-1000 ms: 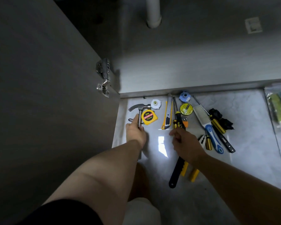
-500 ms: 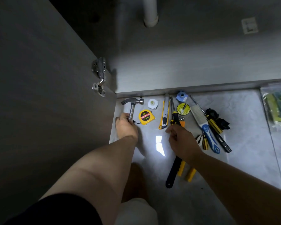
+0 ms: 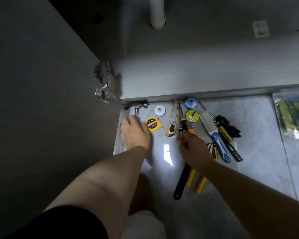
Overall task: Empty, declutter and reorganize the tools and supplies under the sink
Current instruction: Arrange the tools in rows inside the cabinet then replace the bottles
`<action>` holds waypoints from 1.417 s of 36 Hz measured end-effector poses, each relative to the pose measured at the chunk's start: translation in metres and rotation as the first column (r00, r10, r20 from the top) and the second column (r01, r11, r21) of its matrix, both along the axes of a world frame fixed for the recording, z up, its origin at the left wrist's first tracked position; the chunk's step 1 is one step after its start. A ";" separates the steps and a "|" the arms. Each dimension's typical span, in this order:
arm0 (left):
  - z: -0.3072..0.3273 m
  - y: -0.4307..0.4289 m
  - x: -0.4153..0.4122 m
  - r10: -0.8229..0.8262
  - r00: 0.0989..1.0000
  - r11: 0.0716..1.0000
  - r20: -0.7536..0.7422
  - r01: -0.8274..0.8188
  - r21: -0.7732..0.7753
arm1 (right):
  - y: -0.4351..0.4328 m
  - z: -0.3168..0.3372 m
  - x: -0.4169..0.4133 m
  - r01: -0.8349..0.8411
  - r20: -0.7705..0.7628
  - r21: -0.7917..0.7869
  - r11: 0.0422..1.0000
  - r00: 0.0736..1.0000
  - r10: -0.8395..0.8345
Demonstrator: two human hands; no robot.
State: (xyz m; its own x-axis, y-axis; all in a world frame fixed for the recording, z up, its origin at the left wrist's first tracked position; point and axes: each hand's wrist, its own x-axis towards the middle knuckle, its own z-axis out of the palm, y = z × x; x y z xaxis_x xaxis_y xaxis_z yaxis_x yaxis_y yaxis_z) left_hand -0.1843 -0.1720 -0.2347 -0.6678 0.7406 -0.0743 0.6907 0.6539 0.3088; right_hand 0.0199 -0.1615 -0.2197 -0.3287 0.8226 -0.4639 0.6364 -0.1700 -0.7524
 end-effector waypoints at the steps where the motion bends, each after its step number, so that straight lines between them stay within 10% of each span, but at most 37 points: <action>1: 0.001 0.000 0.003 -0.108 0.994 0.994 0.027 0.109 -0.005 | 0.001 0.000 0.000 0.005 -0.002 0.004 1.000 1.000 -0.005; 5: -0.002 0.003 0.015 -0.324 0.924 0.926 0.202 0.354 -0.132 | 0.004 0.003 0.002 0.023 0.004 0.031 0.999 1.000 -0.023; 15: 0.010 -0.002 0.032 -0.086 0.917 0.994 0.389 0.108 -0.036 | 0.011 0.011 0.014 0.023 0.024 0.014 1.000 0.999 -0.023; 22: 0.027 0.002 0.075 -0.017 0.624 0.999 0.781 0.050 -0.019 | 0.012 0.022 0.015 0.014 -0.223 -0.151 0.988 0.974 -0.047; 27: 0.043 0.025 0.112 -0.021 0.458 0.997 0.889 0.075 -0.015 | 0.032 0.049 0.053 0.106 -0.102 -0.032 0.994 0.989 -0.109; 41: 0.017 0.048 0.112 -0.233 0.815 0.971 0.530 0.220 0.087 | 0.103 0.038 0.182 0.677 0.160 -0.302 0.671 0.730 -0.665; 51: 0.011 0.052 0.080 -0.124 0.986 0.992 0.113 0.128 -0.020 | 0.113 0.012 0.143 0.818 0.112 -0.141 0.558 0.574 -0.811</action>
